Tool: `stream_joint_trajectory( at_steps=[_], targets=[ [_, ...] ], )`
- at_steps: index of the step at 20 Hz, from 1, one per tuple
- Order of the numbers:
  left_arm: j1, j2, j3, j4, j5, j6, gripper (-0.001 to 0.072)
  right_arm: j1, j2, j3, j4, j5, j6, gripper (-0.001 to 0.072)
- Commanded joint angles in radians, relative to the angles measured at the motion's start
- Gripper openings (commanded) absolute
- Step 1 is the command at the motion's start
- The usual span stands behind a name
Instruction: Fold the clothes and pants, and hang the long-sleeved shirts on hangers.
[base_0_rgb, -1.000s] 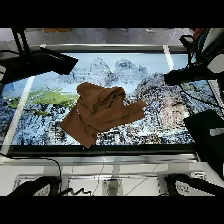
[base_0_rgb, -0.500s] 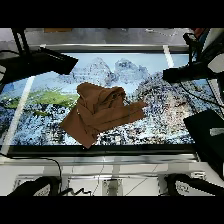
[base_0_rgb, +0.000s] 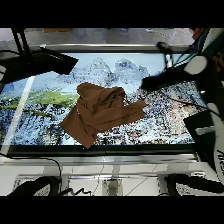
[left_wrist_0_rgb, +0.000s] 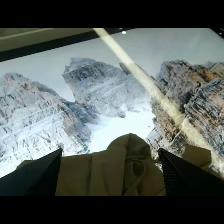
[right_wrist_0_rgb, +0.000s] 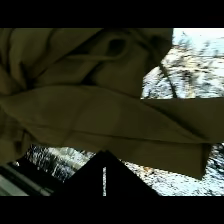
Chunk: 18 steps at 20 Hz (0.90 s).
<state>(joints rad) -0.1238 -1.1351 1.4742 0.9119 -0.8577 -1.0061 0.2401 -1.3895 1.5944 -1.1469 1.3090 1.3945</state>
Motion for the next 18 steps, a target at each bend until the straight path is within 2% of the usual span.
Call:
stream_joint_trajectory(
  at_steps=[1,2,3,4,5,6,7,8,9,10,11,12,14,15,16,18],
  targets=[
    [0.014,0.002,0.001,0.019,0.001,0.001,0.0453,0.241,-0.086,0.000,-0.020,0.014,-0.153,0.0025],
    [0.031,0.003,0.001,0.064,0.001,0.001,0.0167,0.316,-0.117,0.000,-0.050,0.005,-0.200,0.0025],
    [0.057,0.004,0.001,0.122,0.000,0.000,0.0034,0.379,-0.148,0.000,-0.078,-0.001,-0.235,0.0025],
    [0.091,0.004,0.001,0.164,-0.001,-0.003,0.0028,0.443,-0.178,0.000,-0.101,-0.012,-0.264,0.0053],
    [0.134,0.004,0.001,0.189,-0.002,-0.025,0.0028,0.495,-0.206,0.000,-0.117,-0.035,-0.279,0.0151],
    [0.180,0.003,0.001,0.192,-0.004,-0.050,0.0029,0.542,-0.235,0.000,-0.124,-0.074,-0.290,0.0354],
    [0.229,0.003,0.001,0.192,-0.005,-0.085,0.0031,0.580,-0.260,0.000,-0.134,-0.119,-0.290,0.0455],
    [0.271,0.003,0.001,0.192,-0.021,-0.107,0.0033,0.615,-0.285,0.000,-0.156,-0.169,-0.293,0.0461],
    [0.313,0.003,0.001,0.192,-0.051,-0.106,0.0074,0.639,-0.304,0.000,-0.185,-0.212,-0.301,0.0461],
    [0.347,0.003,0.000,0.192,-0.086,-0.106,0.0278,0.655,-0.322,0.000,-0.216,-0.248,-0.315,0.0460],
    [0.380,0.002,0.000,0.192,-0.121,-0.106,0.0548,0.665,-0.340,0.000,-0.244,-0.275,-0.315,0.0461],
    [0.406,0.002,-0.001,0.192,-0.148,-0.108,0.0655,0.666,-0.354,0.000,-0.249,-0.284,-0.316,0.0461],
    [0.432,0.002,-0.004,0.190,-0.157,-0.122,0.0652,0.666,-0.383,0.000,-0.246,-0.281,-0.317,0.0466],
    [0.433,0.002,-0.006,0.187,-0.155,-0.122,0.0652,0.667,-0.396,0.000,-0.238,-0.283,-0.329,0.0547],
    [0.433,0.000,-0.006,0.187,-0.155,-0.122,0.0651,0.671,-0.411,0.000,-0.221,-0.285,-0.369,0.0667],
    [0.428,-0.001,-0.006,0.179,-0.156,-0.124,0.0652,0.684,-0.438,0.000,-0.219,-0.285,-0.409,0.0686]
  ],
)
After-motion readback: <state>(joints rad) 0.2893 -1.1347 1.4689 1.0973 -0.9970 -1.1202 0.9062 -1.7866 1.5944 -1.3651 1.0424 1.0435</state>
